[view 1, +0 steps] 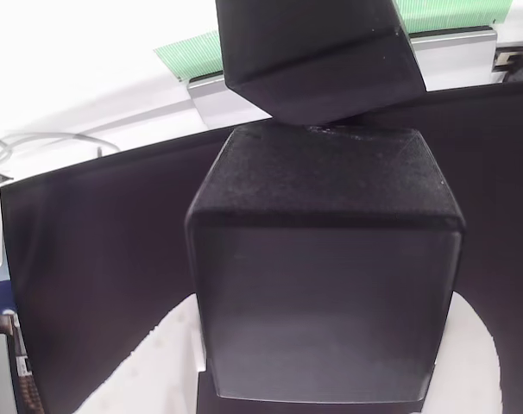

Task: Stack 3 Blocks on the chosen place.

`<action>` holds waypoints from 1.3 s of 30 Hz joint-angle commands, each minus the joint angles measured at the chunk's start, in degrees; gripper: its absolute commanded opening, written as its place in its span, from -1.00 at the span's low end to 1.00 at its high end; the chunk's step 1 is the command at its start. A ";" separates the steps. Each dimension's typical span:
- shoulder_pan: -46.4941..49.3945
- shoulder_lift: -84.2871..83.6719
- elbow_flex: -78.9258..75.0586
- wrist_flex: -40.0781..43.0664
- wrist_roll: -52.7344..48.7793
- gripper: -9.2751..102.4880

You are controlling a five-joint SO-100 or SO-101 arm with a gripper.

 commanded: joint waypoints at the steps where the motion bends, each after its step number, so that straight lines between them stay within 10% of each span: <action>1: 0.70 -0.53 -0.26 -4.13 -0.35 -0.41; 39: 0.09 7.47 28.04 -42.28 -5.27 -0.41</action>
